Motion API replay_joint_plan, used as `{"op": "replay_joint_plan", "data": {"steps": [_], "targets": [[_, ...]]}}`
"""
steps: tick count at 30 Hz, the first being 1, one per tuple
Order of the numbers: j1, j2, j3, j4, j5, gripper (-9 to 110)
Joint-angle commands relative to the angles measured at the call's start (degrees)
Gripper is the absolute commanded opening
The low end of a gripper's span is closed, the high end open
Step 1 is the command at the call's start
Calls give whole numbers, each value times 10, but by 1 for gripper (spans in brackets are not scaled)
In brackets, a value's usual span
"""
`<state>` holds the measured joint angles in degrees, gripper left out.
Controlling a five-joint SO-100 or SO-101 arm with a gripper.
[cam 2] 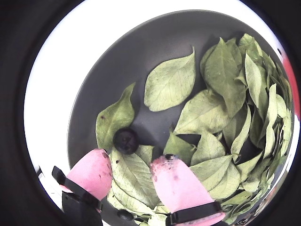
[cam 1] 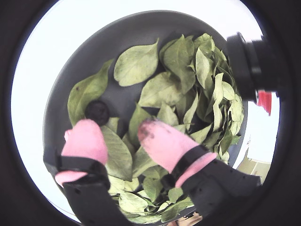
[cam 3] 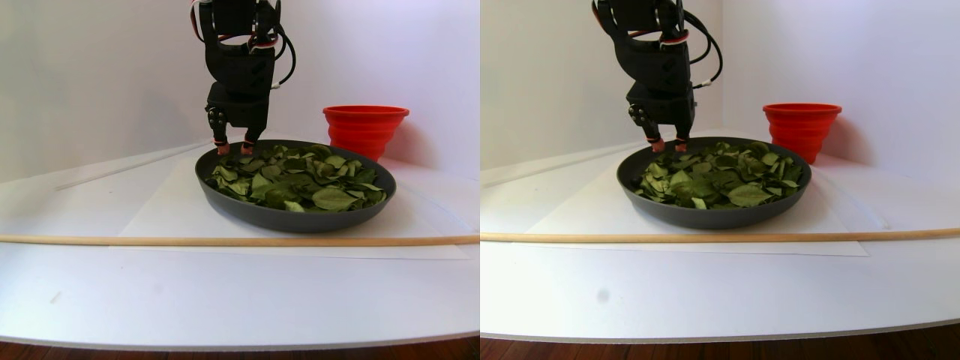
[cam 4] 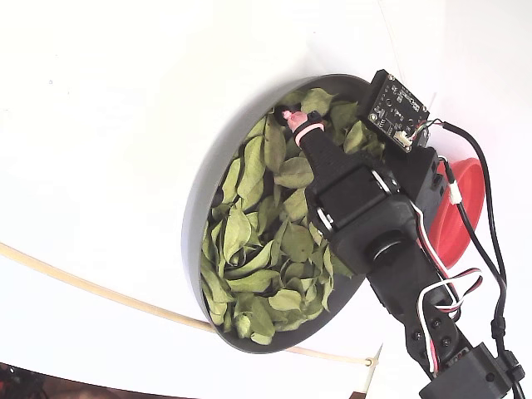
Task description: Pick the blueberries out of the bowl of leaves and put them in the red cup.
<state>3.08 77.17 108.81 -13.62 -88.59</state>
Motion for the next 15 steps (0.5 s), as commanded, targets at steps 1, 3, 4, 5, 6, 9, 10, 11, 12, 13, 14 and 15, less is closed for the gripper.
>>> {"op": "replay_joint_plan", "data": {"steps": [1,3,4,5,6,9,10,11,12,13,14,15], "targets": [[-5,10,-30,-11,2,16],[-7,8,-33,-11,4,16],[-8,5,-35,-11,4,16],[-9,4,-36,-12,4,16],[-9,3,-36,-13,4,16],[-11,-3,-38,-18,4,16],[-11,-4,-38,-20,3,16],[-11,-5,-38,-23,2,16],[-11,-8,-40,-25,2,16],[-11,-10,-41,-25,1,16],[-11,-11,-42,-25,1,16],[-11,-12,-43,-26,1,16]]}}
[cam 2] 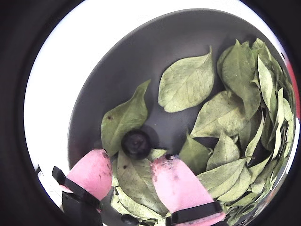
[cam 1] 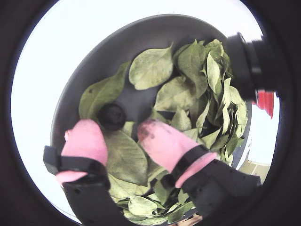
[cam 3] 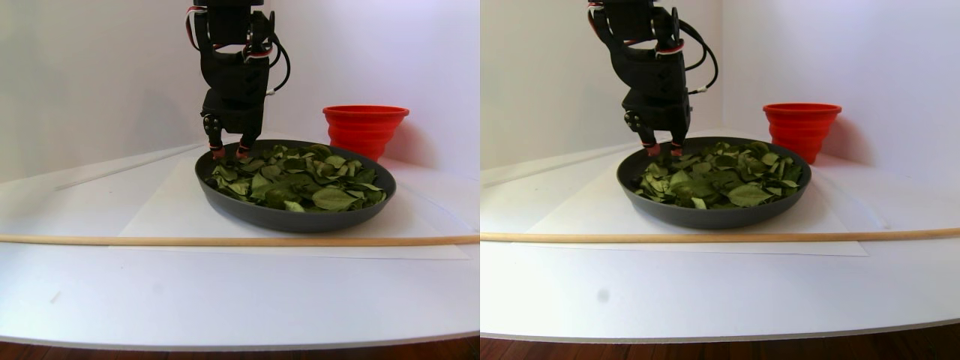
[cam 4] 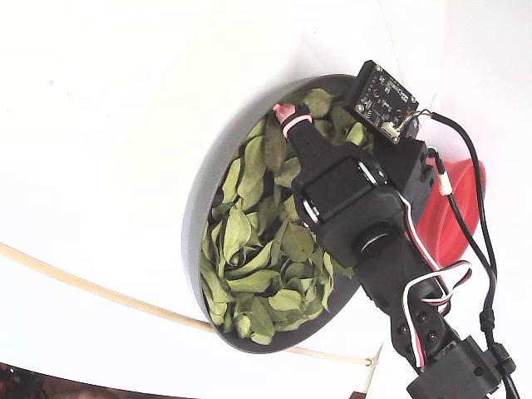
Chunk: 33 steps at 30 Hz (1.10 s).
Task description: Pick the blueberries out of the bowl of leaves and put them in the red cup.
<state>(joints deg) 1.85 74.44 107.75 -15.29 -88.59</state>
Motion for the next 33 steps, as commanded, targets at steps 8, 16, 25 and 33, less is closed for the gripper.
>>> {"op": "replay_joint_plan", "data": {"steps": [8,16,25,33], "targets": [[1,2,-43,-17,-2,16],[4,-12,-52,-22,-4,16],[5,-28,-64,-29,-2,16],[8,-43,-74,-34,-2,16]]}}
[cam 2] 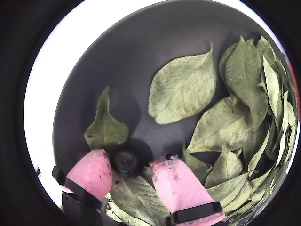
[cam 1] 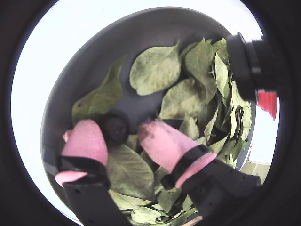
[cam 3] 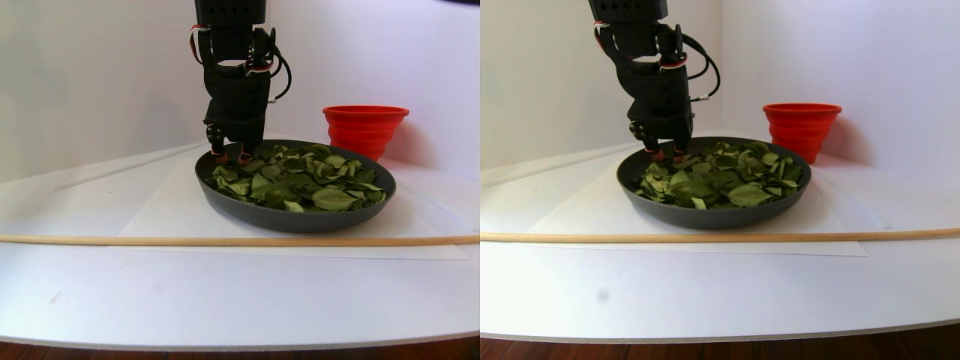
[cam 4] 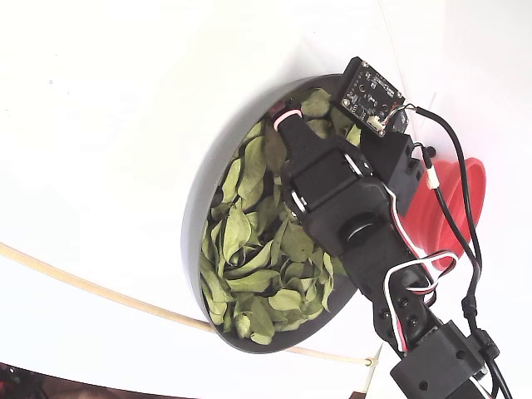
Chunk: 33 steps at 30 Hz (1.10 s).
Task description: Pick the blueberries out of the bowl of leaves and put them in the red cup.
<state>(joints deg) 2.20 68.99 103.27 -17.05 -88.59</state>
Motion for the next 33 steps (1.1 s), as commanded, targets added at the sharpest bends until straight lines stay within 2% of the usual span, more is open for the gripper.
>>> {"op": "replay_joint_plan", "data": {"steps": [1,11,33], "targets": [[5,9,-30,-17,-2,16],[8,-11,-43,-21,-2,18],[10,-24,-42,-24,-5,12]]}}
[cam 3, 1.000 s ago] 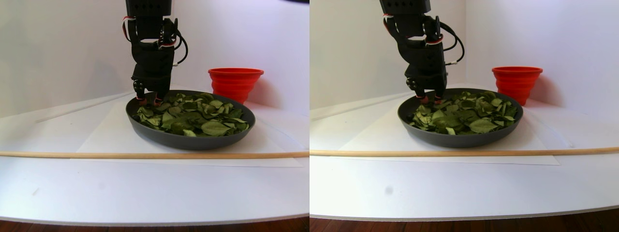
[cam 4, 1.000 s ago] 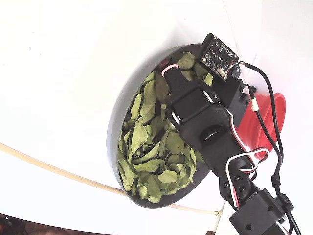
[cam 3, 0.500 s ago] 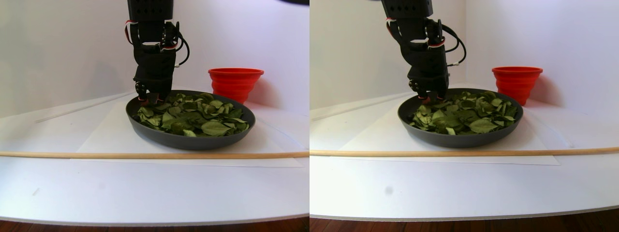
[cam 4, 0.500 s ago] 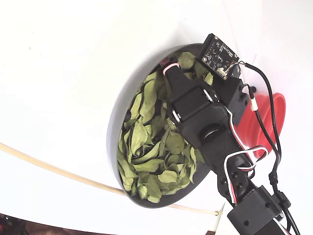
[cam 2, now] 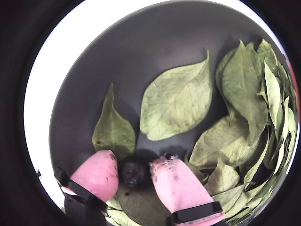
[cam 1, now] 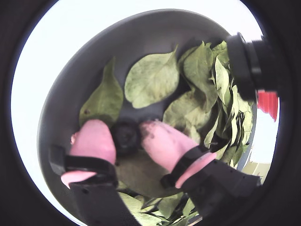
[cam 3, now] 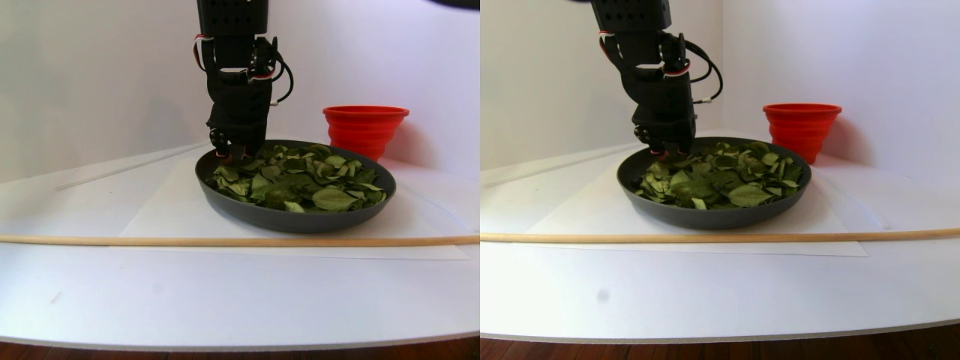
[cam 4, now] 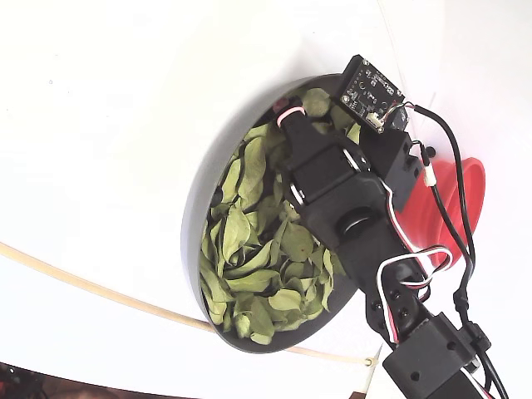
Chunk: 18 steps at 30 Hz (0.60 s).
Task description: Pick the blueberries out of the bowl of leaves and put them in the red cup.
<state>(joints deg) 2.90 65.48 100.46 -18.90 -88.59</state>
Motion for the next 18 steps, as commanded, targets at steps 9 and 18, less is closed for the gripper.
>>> {"op": "replay_joint_plan", "data": {"steps": [9,18], "targets": [[7,41,-5,-5,-11,11],[13,76,7,-5,-16,11]]}}
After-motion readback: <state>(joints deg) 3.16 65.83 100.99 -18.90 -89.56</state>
